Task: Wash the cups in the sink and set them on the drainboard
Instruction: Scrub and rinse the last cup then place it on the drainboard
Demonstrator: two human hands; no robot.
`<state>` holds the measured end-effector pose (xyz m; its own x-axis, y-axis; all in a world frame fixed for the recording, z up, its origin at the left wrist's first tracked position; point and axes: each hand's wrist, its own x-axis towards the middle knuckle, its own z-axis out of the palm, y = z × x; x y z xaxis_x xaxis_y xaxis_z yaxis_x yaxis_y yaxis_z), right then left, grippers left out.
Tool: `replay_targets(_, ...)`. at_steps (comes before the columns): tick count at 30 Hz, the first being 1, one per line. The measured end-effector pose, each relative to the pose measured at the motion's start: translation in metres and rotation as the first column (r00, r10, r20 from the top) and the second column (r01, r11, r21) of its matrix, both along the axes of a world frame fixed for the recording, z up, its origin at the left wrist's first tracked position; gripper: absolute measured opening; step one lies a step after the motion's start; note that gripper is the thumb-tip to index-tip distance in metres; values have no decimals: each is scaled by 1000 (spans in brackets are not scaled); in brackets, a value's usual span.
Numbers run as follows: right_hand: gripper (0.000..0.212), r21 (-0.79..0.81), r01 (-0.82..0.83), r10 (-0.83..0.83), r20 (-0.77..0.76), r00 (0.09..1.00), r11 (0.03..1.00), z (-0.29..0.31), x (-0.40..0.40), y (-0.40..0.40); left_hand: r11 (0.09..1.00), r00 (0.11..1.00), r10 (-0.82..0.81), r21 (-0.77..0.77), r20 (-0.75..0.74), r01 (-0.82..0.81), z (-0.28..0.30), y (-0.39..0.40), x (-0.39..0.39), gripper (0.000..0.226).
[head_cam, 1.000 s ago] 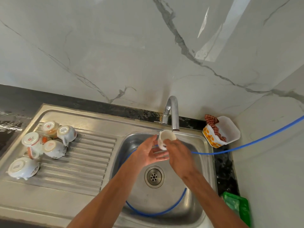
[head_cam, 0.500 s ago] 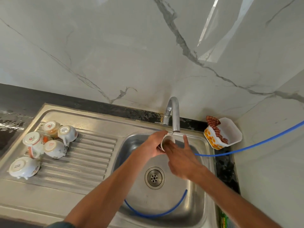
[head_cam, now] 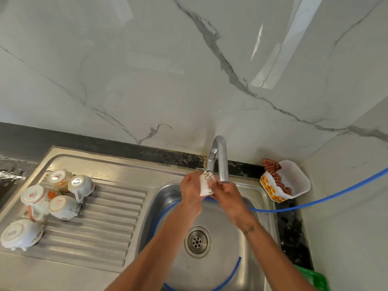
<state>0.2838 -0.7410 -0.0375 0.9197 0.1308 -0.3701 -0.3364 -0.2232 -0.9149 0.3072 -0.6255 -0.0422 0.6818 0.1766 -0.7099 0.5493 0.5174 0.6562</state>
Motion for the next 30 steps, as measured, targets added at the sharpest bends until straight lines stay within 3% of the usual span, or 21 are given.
replay_targets(2,27,166,336,-307,-177,935,927,-3,10,2,938,986,-144,329,85,109,6,-3,-3,12)
replay_targets(4,26,288,604,-469,-419,777,743,0,16,1,733,889,-390,666,241,141,11,-19,-16,19)
replay_targets(6,23,370,663,-426,-545,722,651,9,8,0,583,769,-571,802,288,133,12,-39,-34,30)
replay_targets(9,24,307,601,-374,-555,743,738,6,0,-1,464,797,-577,874,179,141,6,-48,-41,34)
replay_targets(10,25,291,612,-385,-564,730,735,2,0,1,478,822,-550,862,145,167,7,-45,-36,28)
replay_targets(12,28,192,637,-467,-531,707,746,3,1,9,662,896,-429,714,112,228,5,-35,-24,18)
replay_targets(14,20,5,568,-532,-345,773,823,11,-1,17,906,989,-147,402,-4,137,9,-30,-15,17)
replay_targets(15,18,-39,529,-524,-225,822,848,16,-5,20,981,995,8,193,-103,12,13,-31,-13,17)
replay_targets(17,21,-107,393,-396,-8,918,913,27,-19,25,984,960,171,-1,-222,-176,16,-30,-10,20)
replay_targets(19,23,-116,240,-232,77,970,964,24,-32,21,992,968,126,3,-216,-128,17,-26,-8,30)
replay_targets(21,19,-245,-38,73,135,988,969,20,-46,6,996,971,20,-75,-237,-39,19,-17,-6,37)
replay_targets(22,22,-406,-196,278,155,948,893,19,-48,-6,991,968,-45,-134,-247,12,20,-13,-4,40)
replay_targets(24,32,-771,-344,633,98,767,536,13,-44,-32,968,958,-181,-211,-224,134,23,-7,-4,41)
replay_targets(25,37,-863,-332,697,32,716,381,13,-37,-40,959,951,-224,-222,-215,175,23,-8,-5,39)
replay_targets(26,38,-877,-333,699,4,715,346,13,-31,-47,955,947,-244,-223,-207,198,24,-9,-7,38)
replay_targets(27,36,-835,-334,655,42,755,438,18,-27,-49,950,948,-253,-232,-192,207,26,-11,-9,39)
replay_targets(29,32,-627,-291,478,149,866,723,26,-19,-47,954,957,-259,-187,-131,233,25,-15,-10,43)
replay_targets(30,33,-540,-233,386,188,903,809,29,-15,-43,959,960,-262,-139,-95,248,22,-17,-11,44)
